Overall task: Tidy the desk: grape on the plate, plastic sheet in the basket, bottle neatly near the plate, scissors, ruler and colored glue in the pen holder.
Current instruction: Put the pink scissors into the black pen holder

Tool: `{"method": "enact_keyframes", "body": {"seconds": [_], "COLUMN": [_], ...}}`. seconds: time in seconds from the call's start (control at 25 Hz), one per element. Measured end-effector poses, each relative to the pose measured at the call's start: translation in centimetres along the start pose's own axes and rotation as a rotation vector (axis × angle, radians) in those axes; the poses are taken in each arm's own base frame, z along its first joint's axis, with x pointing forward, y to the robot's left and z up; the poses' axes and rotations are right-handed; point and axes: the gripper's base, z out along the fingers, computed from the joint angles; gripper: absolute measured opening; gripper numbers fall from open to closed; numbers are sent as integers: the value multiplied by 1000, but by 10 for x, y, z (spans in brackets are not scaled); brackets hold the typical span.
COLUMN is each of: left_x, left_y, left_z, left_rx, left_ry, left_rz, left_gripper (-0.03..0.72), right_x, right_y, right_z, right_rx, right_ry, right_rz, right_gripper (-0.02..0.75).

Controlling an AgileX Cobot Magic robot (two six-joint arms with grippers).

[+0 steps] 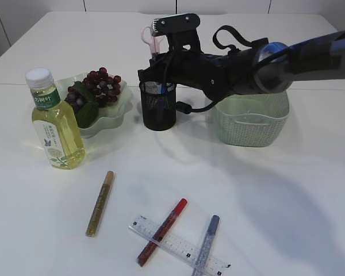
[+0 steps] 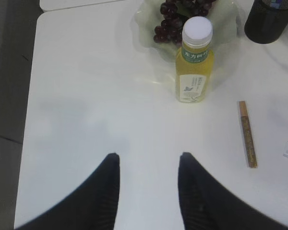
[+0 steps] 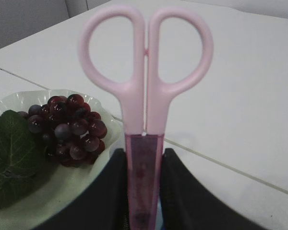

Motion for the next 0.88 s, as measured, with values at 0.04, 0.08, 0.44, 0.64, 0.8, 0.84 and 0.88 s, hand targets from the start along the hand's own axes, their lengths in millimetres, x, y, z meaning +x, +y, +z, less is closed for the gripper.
{"method": "enact_keyframes", "body": {"seconds": [0.04, 0.08, 0.44, 0.64, 0.8, 0.84, 0.88], "left_x": [0, 0, 0, 0, 0, 0, 0], "left_y": [0, 0, 0, 0, 0, 0, 0], "left_z": [0, 0, 0, 0, 0, 0, 0], "left_rx": [0, 0, 0, 0, 0, 0, 0], "left_ry": [0, 0, 0, 0, 0, 0, 0], "left_rz": [0, 0, 0, 0, 0, 0, 0], "left_gripper": [298, 298, 298, 298, 298, 298, 298], "right_x": [1, 1, -1, 0, 0, 1, 1], "right_y": [0, 0, 0, 0, 0, 0, 0], "right_z": [0, 0, 0, 0, 0, 0, 0], "right_rx": [0, 0, 1, 1, 1, 1, 1], "right_ry": [2, 2, -6, 10, 14, 19, 19], "right_rz": [1, 2, 7, 7, 7, 7, 7], "right_gripper": [179, 179, 182, 183, 186, 188, 189]}}
